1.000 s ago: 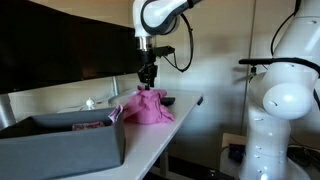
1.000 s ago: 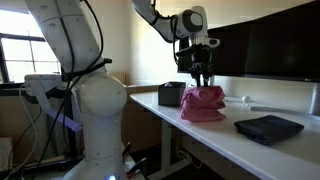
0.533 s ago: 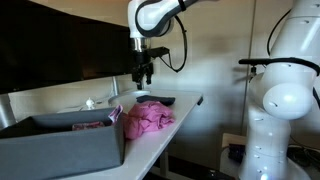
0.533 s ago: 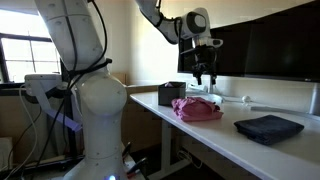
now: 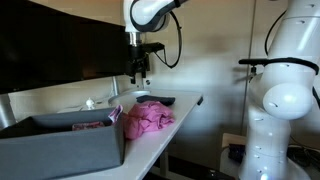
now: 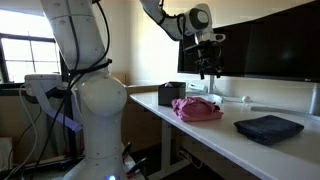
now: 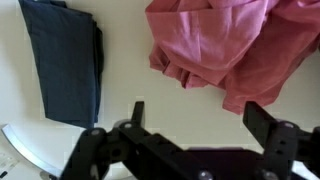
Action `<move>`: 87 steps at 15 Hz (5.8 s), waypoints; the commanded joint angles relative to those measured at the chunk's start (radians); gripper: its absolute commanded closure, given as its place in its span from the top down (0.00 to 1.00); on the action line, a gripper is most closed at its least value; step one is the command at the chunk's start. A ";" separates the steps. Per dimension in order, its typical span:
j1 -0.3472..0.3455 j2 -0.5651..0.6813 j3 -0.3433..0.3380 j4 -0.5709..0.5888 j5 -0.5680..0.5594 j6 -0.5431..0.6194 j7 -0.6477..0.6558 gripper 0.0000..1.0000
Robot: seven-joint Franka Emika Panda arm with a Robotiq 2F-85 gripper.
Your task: Remove the clothing from the grey box.
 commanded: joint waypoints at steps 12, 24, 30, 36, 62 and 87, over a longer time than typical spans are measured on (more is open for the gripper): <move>0.137 0.050 0.126 0.195 0.031 -0.018 -0.151 1.00; 0.225 0.222 0.238 0.279 0.043 -0.006 -0.069 1.00; 0.247 0.292 0.246 0.284 0.111 -0.021 -0.100 1.00; 0.263 0.351 0.250 0.289 0.092 -0.059 -0.096 1.00; 0.265 0.487 0.232 0.334 0.076 -0.168 -0.144 1.00; 0.286 0.486 0.231 0.463 0.064 -0.261 -0.113 0.04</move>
